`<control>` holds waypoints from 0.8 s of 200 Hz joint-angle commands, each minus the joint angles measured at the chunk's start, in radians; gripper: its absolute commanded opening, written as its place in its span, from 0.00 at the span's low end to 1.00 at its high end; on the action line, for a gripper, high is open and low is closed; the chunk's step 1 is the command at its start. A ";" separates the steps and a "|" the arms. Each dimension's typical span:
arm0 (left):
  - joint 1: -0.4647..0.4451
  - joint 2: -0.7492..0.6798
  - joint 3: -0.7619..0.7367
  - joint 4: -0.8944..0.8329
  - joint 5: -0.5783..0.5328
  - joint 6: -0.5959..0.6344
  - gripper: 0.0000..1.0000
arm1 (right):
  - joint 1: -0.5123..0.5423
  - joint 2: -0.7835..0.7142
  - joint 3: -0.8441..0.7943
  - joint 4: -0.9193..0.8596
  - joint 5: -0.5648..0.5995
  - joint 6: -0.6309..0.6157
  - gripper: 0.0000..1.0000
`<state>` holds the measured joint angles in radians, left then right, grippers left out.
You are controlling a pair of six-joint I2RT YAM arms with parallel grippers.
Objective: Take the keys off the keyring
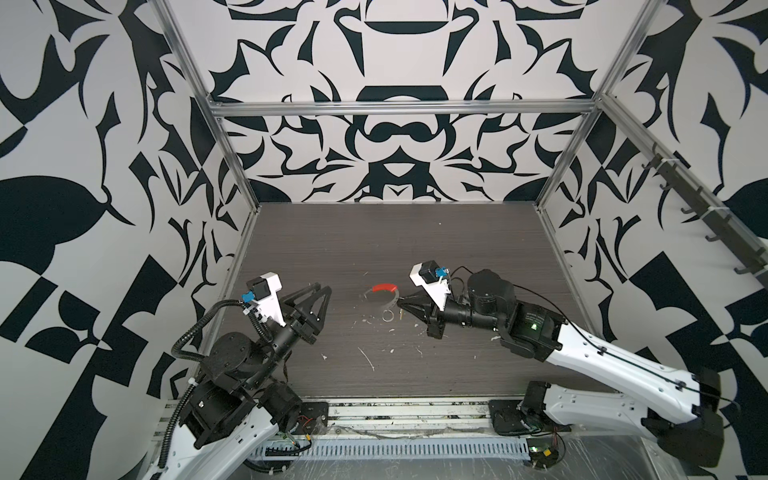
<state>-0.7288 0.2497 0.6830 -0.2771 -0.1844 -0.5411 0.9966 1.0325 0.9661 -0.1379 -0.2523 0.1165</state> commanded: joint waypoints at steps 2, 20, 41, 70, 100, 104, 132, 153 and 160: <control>-0.003 0.009 0.052 -0.023 0.003 0.039 0.45 | 0.004 -0.028 0.058 -0.017 0.001 -0.008 0.00; -0.003 0.050 0.057 0.030 0.141 0.066 0.45 | 0.004 -0.028 0.065 -0.033 -0.019 -0.007 0.00; -0.003 0.147 0.088 0.059 0.326 0.097 0.44 | 0.004 -0.020 0.085 -0.052 -0.080 -0.020 0.00; -0.003 0.300 0.145 0.070 0.546 0.138 0.37 | 0.004 -0.010 0.122 -0.096 -0.202 -0.053 0.00; -0.003 0.405 0.180 0.092 0.684 0.168 0.34 | 0.002 0.008 0.166 -0.156 -0.304 -0.087 0.00; -0.003 0.415 0.183 0.098 0.700 0.168 0.34 | 0.002 0.011 0.171 -0.163 -0.313 -0.089 0.00; -0.003 0.467 0.194 0.133 0.810 0.170 0.35 | 0.000 0.026 0.194 -0.193 -0.350 -0.094 0.00; -0.003 0.490 0.198 0.143 0.866 0.168 0.34 | 0.001 0.028 0.200 -0.201 -0.355 -0.099 0.00; -0.003 0.492 0.195 0.151 0.880 0.166 0.33 | 0.000 0.029 0.203 -0.203 -0.355 -0.101 0.00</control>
<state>-0.7288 0.7357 0.8436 -0.1757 0.5709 -0.3908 0.9966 1.0637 1.1175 -0.3450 -0.5644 0.0391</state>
